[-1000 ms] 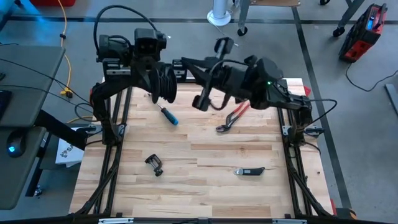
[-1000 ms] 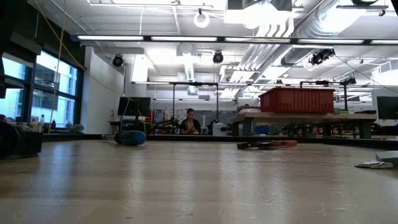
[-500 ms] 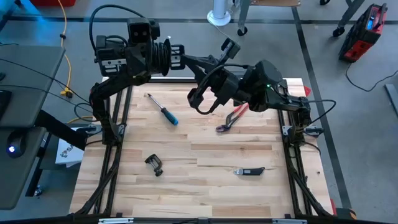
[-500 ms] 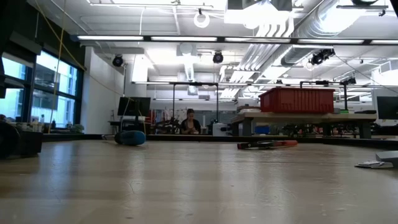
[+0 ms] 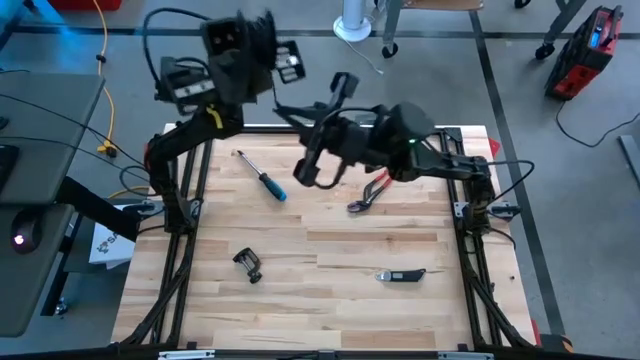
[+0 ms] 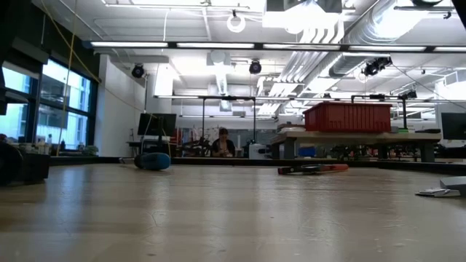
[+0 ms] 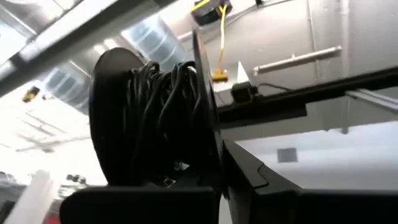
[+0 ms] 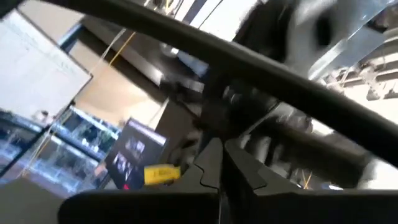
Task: Coil cords
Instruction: Coil the black wire onto the black spool
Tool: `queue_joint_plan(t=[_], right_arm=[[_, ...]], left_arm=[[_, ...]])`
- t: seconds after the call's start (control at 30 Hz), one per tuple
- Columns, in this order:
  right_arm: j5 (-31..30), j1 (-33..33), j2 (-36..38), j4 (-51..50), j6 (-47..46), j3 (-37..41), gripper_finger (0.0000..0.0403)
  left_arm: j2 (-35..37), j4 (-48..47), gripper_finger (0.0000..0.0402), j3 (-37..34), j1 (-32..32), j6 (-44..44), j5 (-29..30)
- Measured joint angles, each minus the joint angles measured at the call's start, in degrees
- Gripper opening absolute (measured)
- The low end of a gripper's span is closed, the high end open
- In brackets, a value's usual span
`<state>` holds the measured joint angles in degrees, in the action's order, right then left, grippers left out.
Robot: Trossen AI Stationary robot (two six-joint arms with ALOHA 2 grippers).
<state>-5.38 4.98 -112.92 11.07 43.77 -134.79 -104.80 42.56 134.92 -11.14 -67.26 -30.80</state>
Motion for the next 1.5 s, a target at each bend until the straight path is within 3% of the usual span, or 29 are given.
queue_joint_plan(t=[0.37,0.47,0.8,1.13,1.5], right_arm=[[0.09,1.67,0.81,2.49,0.40,-0.15,0.0000],[0.18,1.81,1.24,1.77,-1.90,-0.01,0.0000],[-2.16,2.97,6.46,-4.90,-5.63,-0.05,0.0000],[-6.47,3.63,9.74,-10.94,-8.42,-0.04,0.0000],[-13.14,3.71,10.83,-14.55,-9.16,-0.04,0.0000]], left_arm=[[0.23,-7.01,0.0000,0.13,-2.78,1.82,0.60],[0.27,-7.30,0.0000,0.13,-4.54,2.83,-5.66],[1.24,-13.41,0.0001,0.13,-10.72,3.89,-17.59],[1.59,-34.57,0.0001,0.13,-14.66,18.28,-31.99],[4.62,-53.58,0.0001,0.15,-14.84,28.47,-38.30]])
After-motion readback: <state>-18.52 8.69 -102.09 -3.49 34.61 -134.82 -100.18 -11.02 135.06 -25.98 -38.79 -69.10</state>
